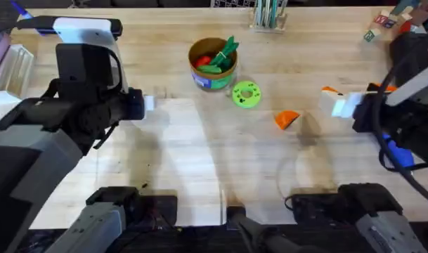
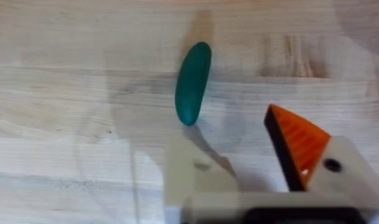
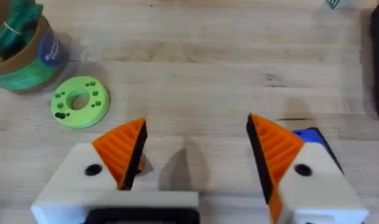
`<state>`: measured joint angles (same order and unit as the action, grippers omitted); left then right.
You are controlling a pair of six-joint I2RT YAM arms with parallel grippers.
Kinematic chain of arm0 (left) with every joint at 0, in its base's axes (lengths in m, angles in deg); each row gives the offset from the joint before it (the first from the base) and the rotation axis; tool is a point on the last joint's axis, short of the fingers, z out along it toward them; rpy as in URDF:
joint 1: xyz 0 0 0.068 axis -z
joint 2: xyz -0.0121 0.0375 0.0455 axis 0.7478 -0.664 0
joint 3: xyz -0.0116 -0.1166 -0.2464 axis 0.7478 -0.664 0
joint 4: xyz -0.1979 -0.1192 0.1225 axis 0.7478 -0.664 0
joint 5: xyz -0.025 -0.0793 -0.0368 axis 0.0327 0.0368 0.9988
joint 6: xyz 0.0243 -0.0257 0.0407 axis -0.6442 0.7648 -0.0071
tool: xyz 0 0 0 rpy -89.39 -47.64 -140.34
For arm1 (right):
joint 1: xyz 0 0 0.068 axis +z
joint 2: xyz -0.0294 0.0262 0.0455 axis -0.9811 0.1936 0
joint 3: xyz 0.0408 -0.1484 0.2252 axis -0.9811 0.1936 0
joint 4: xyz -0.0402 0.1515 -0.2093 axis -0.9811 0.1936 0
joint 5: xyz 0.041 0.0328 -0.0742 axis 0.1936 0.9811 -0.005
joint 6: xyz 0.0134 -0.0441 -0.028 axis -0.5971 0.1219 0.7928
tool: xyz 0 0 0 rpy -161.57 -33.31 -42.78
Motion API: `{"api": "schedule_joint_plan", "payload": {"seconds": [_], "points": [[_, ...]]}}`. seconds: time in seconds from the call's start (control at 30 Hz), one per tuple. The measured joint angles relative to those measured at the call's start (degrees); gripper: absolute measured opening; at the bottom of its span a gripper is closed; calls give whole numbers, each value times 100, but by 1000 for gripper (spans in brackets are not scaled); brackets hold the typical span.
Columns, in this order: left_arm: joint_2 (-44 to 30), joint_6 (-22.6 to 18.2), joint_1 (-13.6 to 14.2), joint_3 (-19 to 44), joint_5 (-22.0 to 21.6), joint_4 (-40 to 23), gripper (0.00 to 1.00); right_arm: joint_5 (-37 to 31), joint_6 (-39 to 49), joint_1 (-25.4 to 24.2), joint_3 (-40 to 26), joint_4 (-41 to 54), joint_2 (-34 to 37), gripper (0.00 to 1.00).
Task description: Pick up the gripper from the table and insert it into the empty holder that is missing its gripper. Then pick up a screw, insert it into the mounting hole, and use the screwdriver to tighten it. Finally, clean up the table by picking up the vegetable and placing it into the bucket.
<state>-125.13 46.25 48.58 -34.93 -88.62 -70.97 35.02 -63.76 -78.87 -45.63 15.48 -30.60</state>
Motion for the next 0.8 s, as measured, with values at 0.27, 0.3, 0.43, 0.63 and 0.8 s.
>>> {"api": "schedule_joint_plan", "payload": {"seconds": [0.27,0.3,0.43,0.63,0.8], "points": [[564,-50,339,7,190,-9,523,-4,0,0,0,0,0,961],[746,-50,499,7,224,-9,681,-4,0,0,0,0,0,961],[1653,-27,1452,9,451,6,986,-4,0,0,0,31,0,961],[2574,-30,2753,22,696,479,988,-4,0,0,0,276,0,961],[2705,-30,3322,42,787,1427,987,-6,0,0,0,654,0,961]]}}
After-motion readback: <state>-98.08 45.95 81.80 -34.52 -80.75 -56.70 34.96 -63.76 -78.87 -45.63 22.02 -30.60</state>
